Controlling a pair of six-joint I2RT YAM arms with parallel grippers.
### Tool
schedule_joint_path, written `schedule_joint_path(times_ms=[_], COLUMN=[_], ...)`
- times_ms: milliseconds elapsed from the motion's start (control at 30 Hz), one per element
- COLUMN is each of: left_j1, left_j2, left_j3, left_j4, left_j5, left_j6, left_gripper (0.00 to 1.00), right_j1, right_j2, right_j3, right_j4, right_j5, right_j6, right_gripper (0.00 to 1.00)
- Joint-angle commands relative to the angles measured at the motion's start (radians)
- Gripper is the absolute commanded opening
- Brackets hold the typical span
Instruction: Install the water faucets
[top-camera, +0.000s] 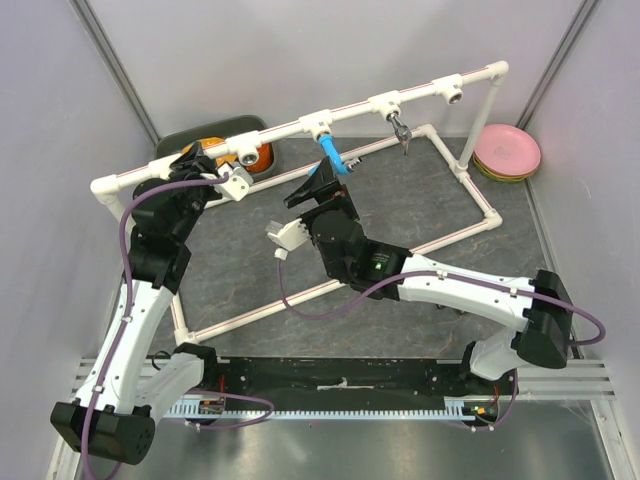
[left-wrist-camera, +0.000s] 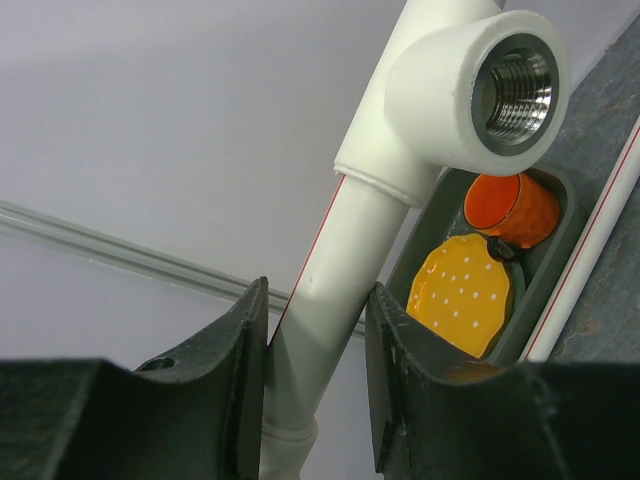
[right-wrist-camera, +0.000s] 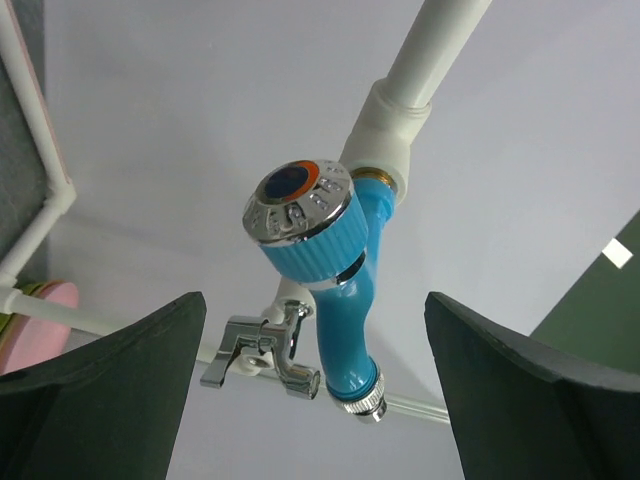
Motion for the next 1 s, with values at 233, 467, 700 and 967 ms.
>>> schedule_joint_path(times_ms=[233,467,700,967], left_j1=[0.030,0.031,0.030,0.031], left_j2=[0.005,0.003,0.006,0.006], left_j3=[-0.030,-0.030,-0.029,-0.027], left_j4=[-0.020,-0.020,-0.023,-0.024], left_j5=[-0.025,-0.025,-0.023,-0.022], left_j6=[-0.180,-0.180,-0.180,-0.180], left_gripper=[0.02,0.02,0.02,0.02], right_j1=[-0.076,-0.091,-0.094,-0.096], right_j2=[0.105,0.121,0.139,0.190], right_j3=[0.009,0.009,0.017,0.095], right_j4=[0.340,0.355,0.444,0.493], right_j5=[-0.019,-0.033,-0.028,-0.025], right_j6=[-0.214,-0.180,-0.152,0.025], right_gripper=[0.96,0.65,0.36,0.22])
